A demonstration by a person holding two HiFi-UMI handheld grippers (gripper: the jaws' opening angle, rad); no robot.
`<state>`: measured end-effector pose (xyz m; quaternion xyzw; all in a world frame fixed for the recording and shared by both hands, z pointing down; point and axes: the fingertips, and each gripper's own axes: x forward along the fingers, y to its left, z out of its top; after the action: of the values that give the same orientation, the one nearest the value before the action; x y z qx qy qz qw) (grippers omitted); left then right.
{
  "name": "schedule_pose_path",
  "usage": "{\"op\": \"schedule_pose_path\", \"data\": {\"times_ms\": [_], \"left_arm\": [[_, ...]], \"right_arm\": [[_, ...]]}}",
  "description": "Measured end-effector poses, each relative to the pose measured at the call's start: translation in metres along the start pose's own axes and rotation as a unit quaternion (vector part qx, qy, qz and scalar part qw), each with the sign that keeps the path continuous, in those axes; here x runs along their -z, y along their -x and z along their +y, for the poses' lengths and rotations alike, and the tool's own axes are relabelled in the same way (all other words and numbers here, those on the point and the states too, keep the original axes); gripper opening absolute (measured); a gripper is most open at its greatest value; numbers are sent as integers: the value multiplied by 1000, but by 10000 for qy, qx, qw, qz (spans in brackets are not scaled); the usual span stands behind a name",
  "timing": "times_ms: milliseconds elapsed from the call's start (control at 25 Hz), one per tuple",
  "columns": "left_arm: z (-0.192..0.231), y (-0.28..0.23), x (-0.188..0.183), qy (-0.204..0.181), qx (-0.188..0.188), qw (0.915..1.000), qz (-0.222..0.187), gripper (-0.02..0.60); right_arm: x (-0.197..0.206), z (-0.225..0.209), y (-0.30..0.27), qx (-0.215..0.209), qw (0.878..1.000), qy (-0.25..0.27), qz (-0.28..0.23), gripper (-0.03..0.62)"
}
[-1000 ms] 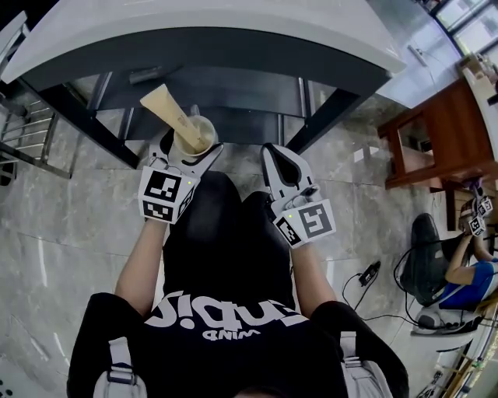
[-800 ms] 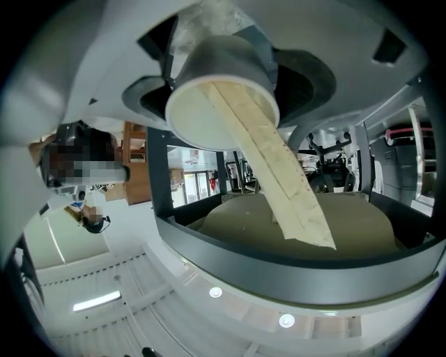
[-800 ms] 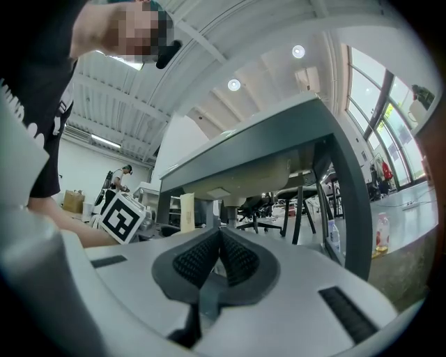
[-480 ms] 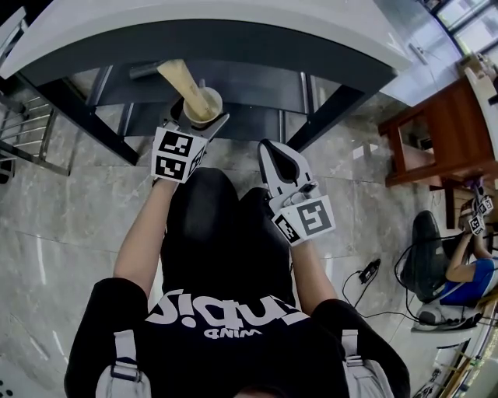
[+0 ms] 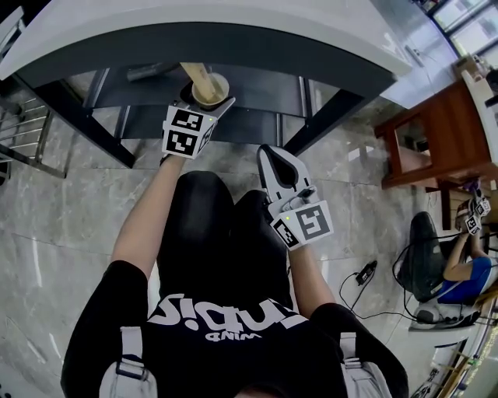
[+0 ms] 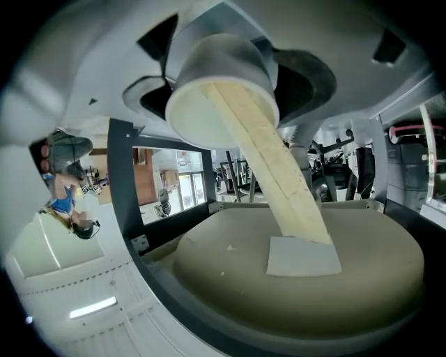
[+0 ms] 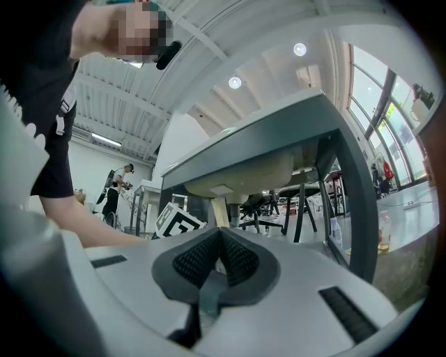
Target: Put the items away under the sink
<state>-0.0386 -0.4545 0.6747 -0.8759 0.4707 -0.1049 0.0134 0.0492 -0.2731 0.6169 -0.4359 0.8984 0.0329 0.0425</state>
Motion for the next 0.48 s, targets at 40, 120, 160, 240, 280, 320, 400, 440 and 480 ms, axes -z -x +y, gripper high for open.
{"op": "schedule_pose_path", "data": {"times_ms": [40, 120, 160, 240, 280, 320, 400, 440, 480], "left_arm": [[1, -3, -2, 13, -11, 10000, -24, 443], [2, -8, -4, 51, -27, 9999, -90, 443], [3, -10, -5, 87, -37, 9999, -131, 443], [5, -14, -7, 183, -76, 9995, -225, 443], [6, -16, -8, 233, -103, 9993, -276, 443], [8, -17, -9, 280, -129, 9990, -321, 443], [10, -20, -10, 355, -174, 9985, -391, 442], [10, -22, -10, 380, -194, 9982, -418, 442], [11, -24, -10, 398, -213, 9980, -438, 442]], "right_arm": [[0, 0, -1, -1, 10000, 3, 4, 18], [1, 1, -1, -2, 10000, 8, 10, 18], [1, 1, -2, 1, 10000, 9, 14, 18], [2, 0, -2, 11, 10000, 12, 20, 18], [2, -1, -3, 18, 10000, 14, 24, 18], [2, -1, -3, 24, 10000, 16, 29, 18], [2, -2, -3, 38, 10000, 18, 32, 18], [3, -3, -3, 46, 10000, 15, 35, 18], [3, -4, -2, 55, 10000, 11, 41, 18]]}}
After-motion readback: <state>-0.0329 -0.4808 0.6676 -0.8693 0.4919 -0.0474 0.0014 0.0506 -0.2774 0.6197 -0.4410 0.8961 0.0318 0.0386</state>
